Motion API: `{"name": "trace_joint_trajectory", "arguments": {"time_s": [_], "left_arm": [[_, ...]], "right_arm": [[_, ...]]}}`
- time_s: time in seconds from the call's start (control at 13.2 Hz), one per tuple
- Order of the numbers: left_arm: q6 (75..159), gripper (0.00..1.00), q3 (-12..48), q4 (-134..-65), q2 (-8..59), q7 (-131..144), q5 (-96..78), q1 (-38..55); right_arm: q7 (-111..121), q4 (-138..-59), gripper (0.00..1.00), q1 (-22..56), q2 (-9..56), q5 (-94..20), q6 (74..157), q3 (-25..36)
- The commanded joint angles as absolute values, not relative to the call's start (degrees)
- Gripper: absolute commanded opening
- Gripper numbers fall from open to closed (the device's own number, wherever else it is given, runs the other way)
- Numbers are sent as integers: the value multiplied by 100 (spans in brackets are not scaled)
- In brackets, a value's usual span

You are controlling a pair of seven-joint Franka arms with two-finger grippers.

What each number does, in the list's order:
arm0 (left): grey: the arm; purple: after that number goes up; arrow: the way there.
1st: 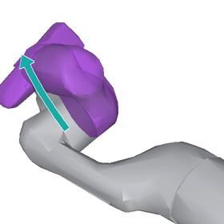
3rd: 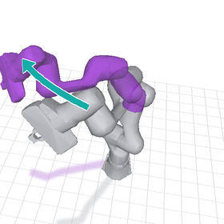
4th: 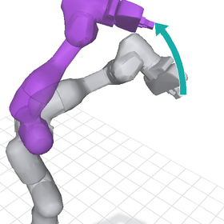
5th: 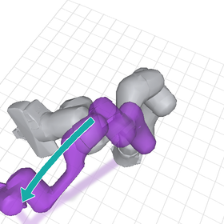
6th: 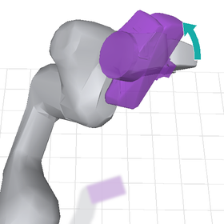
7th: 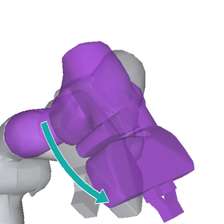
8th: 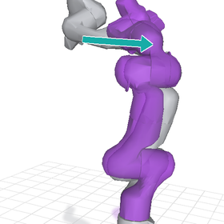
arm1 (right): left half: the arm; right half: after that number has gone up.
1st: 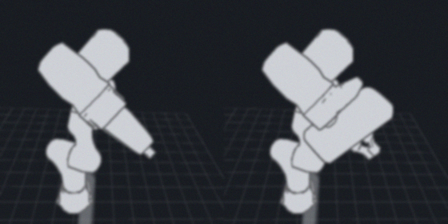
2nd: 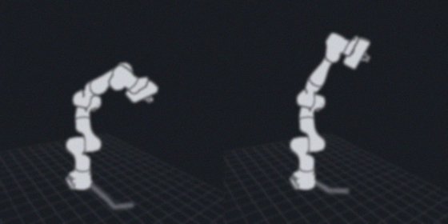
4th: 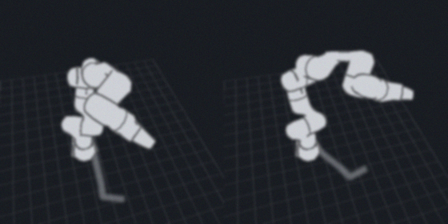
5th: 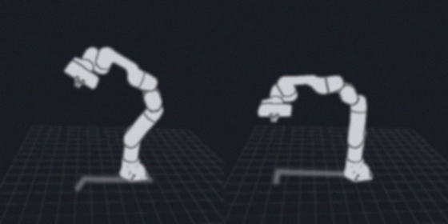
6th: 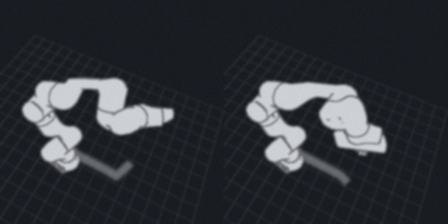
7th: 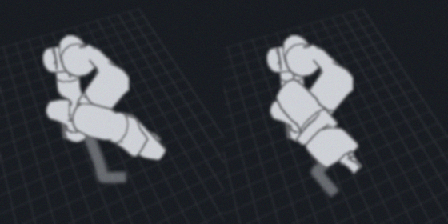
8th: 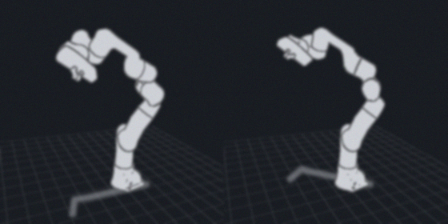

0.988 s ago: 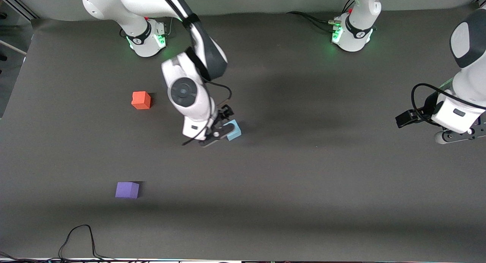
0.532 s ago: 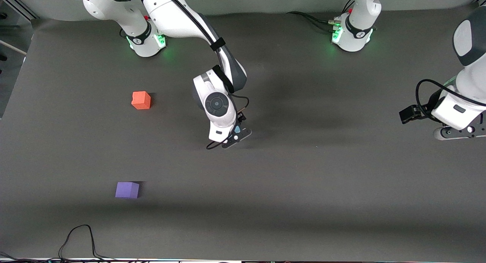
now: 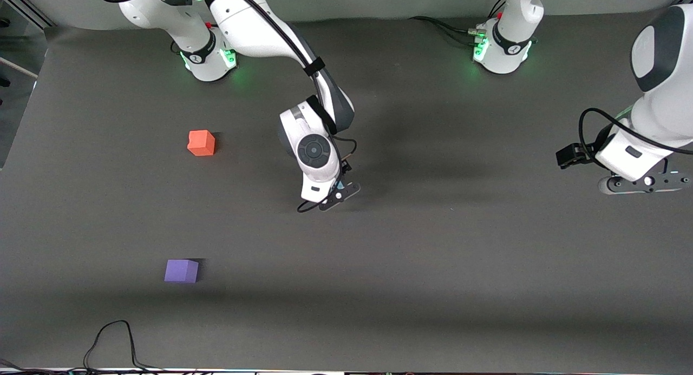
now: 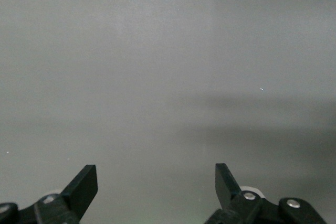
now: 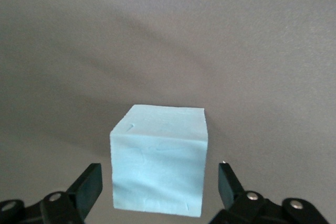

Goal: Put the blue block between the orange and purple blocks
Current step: 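Carry the block with the right gripper between the orange and purple blocks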

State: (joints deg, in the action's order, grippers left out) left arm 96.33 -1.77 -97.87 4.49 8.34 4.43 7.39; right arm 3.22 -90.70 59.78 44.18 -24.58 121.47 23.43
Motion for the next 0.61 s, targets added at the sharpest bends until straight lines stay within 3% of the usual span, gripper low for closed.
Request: {"name": "trace_joint_trajectory", "arguments": {"time_s": [0.0,0.08,0.15,0.3,0.53], "left_arm": [[9502,100,-150,-9870,378,782,404,791],[9423,100,-149,-9870,378,782,396,791],[9396,100,-149,-9870,361,791,396,791],[9422,100,-141,-9870,360,800,396,800],[9422,100,-141,-9914,360,791,387,800]], "right_arm": [[352,-9096,59,6117,4465,-2619,12164,2417],[352,-9097,25,6091,4465,-2628,12155,2417],[282,-9088,1,6039,4447,-2628,12129,2417],[-470,-9088,0,6029,4386,-2619,12103,2487],[-1265,-9192,0,6082,4185,-2610,12007,3065]]}}
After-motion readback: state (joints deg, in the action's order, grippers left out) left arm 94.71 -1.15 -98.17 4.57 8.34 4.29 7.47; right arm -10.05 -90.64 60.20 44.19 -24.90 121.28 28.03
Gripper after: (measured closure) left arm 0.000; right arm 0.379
